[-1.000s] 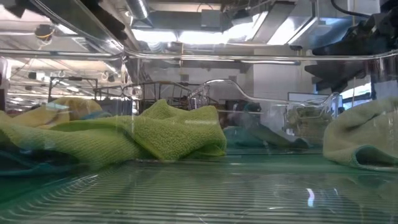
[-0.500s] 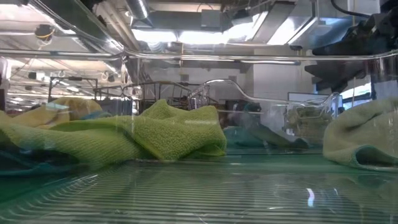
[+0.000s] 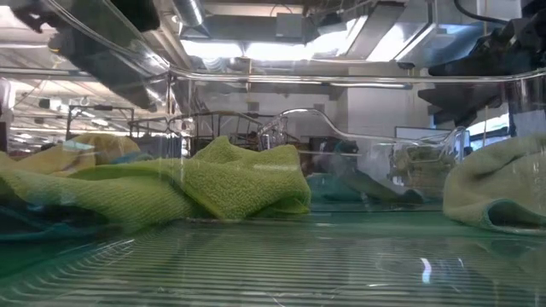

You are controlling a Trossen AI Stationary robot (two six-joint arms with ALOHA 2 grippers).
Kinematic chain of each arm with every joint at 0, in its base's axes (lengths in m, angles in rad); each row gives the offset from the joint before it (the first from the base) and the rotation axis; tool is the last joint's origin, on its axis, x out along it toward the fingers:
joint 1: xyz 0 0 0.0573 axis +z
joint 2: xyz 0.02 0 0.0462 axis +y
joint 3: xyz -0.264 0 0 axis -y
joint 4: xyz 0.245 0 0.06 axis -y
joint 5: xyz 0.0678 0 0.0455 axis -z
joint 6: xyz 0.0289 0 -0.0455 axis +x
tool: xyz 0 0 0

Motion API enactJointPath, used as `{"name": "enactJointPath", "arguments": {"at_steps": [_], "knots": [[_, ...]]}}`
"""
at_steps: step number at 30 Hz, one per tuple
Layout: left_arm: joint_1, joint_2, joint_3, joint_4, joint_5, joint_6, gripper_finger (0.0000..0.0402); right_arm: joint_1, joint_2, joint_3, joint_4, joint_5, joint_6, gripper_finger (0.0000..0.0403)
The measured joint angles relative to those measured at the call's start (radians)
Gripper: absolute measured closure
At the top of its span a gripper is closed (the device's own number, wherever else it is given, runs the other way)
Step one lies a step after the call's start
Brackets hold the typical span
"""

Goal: Sort microfiber towel by color & place in baskets
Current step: Put the left yellow towel into the gold wire basket

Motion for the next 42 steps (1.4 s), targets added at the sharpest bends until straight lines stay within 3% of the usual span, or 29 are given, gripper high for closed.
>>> {"name": "enactJointPath", "arguments": {"at_steps": [12,22,27,33,37,42], "knots": [[-0.004,0.129,0.000,-0.037,-0.005,-0.002,0.0269,0.000,0.000,0.000,0.000,0.000,0.000,0.0162],[-0.004,0.139,0.000,-0.097,0.001,-0.052,0.0272,0.000,0.000,0.000,0.000,0.000,0.000,0.0162],[-0.004,0.139,0.000,-0.097,0.011,-0.052,0.0307,0.000,0.000,0.000,0.000,0.000,0.000,0.0162],[-0.004,0.139,0.000,-0.097,0.080,-0.061,0.0392,0.000,0.000,0.000,0.000,0.000,0.000,0.0162],[-0.004,0.139,0.017,-0.101,0.085,-0.104,0.0398,0.000,0.000,0.000,0.000,0.000,0.000,0.0162],[-0.003,0.139,0.124,-0.123,0.069,-0.104,0.0400,0.000,0.000,0.000,0.000,0.000,0.000,0.0162]]}}
